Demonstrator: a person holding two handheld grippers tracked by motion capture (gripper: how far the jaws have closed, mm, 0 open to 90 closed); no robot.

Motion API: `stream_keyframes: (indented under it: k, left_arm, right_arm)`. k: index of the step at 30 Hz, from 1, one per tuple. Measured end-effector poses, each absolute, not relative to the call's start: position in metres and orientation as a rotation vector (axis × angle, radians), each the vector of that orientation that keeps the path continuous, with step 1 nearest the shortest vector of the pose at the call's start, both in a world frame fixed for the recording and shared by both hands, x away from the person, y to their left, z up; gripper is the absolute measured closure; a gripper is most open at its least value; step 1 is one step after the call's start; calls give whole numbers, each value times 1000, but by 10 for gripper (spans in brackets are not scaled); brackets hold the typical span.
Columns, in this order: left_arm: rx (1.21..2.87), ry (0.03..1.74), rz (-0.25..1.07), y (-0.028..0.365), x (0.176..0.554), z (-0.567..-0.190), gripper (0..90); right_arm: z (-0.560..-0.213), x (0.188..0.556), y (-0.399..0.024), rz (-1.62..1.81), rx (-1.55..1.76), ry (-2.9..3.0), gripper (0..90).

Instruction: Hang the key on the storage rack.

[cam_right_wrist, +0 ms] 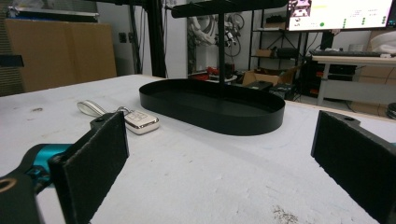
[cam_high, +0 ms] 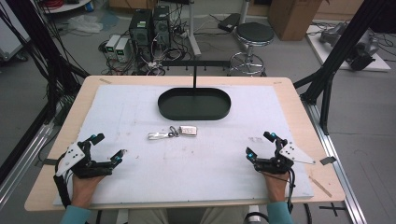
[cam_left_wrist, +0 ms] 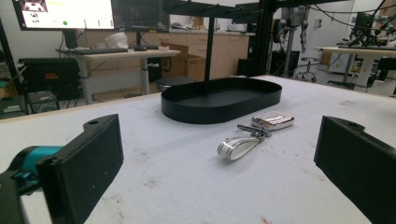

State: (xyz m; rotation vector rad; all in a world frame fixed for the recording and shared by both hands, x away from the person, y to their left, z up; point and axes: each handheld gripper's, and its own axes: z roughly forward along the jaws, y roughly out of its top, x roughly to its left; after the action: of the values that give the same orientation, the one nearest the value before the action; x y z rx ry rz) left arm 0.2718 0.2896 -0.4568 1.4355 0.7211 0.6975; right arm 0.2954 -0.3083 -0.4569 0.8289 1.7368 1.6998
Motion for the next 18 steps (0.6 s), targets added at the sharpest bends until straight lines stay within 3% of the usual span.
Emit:
stream_keyframes:
  k: [8,18]
  left_arm:
    - [1475,731,625,294,280,-448,17]
    - [1714,681,527,282,305,-414,17]
  right_arm:
    - [-457,295,-308,1694,827,1736,35]
    - [-457,295,-307,1689,825,1736,35]
